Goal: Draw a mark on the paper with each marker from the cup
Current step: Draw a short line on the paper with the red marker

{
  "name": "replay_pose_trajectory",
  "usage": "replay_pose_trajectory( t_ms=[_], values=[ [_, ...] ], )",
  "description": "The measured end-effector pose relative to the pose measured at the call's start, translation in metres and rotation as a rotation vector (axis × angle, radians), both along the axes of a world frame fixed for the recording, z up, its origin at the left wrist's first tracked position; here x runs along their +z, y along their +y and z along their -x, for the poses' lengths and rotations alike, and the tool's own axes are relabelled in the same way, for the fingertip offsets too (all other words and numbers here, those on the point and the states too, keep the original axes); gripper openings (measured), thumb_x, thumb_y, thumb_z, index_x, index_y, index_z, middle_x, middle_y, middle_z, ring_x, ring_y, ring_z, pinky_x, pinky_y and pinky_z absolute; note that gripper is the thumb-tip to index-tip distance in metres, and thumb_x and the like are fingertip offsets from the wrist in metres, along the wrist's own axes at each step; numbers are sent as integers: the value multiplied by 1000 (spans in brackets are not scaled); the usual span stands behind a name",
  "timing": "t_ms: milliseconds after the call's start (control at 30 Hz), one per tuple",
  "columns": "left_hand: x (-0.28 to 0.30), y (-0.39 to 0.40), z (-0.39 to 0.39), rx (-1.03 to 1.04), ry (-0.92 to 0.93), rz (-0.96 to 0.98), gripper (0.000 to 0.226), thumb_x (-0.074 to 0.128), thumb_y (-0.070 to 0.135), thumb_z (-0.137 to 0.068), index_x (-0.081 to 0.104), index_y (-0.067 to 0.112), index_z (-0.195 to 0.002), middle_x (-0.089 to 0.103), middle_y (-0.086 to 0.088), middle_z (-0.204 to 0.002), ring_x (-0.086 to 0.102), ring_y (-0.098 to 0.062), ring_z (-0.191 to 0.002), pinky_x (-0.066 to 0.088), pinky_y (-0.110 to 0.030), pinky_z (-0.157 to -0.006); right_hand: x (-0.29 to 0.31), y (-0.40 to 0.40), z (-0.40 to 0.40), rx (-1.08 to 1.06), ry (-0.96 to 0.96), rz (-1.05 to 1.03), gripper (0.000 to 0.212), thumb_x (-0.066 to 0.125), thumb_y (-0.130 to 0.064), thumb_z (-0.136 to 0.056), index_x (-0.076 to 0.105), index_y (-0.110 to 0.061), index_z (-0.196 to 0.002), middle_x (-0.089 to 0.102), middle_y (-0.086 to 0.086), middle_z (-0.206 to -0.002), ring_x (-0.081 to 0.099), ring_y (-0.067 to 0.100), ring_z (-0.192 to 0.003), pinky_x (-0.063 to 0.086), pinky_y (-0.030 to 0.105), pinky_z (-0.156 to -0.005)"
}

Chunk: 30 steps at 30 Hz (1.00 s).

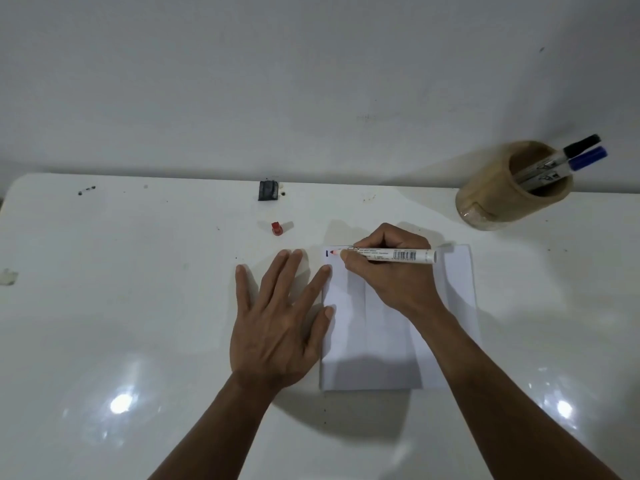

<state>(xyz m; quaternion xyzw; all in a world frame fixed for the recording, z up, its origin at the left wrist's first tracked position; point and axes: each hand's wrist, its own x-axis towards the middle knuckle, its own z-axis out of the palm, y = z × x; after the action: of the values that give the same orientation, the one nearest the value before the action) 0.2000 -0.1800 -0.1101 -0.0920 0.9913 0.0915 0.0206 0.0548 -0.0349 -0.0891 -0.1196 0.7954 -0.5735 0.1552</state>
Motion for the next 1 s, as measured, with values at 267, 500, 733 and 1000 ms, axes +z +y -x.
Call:
replay_pose_trajectory(
  t_ms=[267,500,733,1000],
  values=[
    [1,1,1,-2,29,11,55,37,55,-98,39,37,-150,34,-10,-161,22,-26,-153,12,-69,-118,-2,-2,0,-8,32,-49,19,89,-16,-74,71,-11,-70,75,-4,-71,67,8,-61,52,19,-55],
    [2,1,1,5,60,-8,55,39,55,-97,40,37,-149,35,-9,-161,24,-26,-153,12,-68,-119,-3,-3,1,6,49,-72,20,89,-17,-74,70,-16,-69,75,-6,-71,68,8,-60,52,20,-55],
    [2,1,2,10,69,-25,55,41,55,-97,42,37,-148,36,-9,-160,25,-26,-152,14,-68,-118,-4,-2,4,28,56,-97,19,89,-16,-73,71,-12,-69,74,-7,-68,67,10,-58,51,22,-52],
    [0,1,2,8,60,-25,55,41,57,-96,41,38,-148,35,-8,-161,23,-25,-153,13,-68,-118,-3,-2,4,28,56,-119,19,89,-14,-71,71,-11,-68,72,-7,-64,66,10,-57,51,22,-51]
  ],
)
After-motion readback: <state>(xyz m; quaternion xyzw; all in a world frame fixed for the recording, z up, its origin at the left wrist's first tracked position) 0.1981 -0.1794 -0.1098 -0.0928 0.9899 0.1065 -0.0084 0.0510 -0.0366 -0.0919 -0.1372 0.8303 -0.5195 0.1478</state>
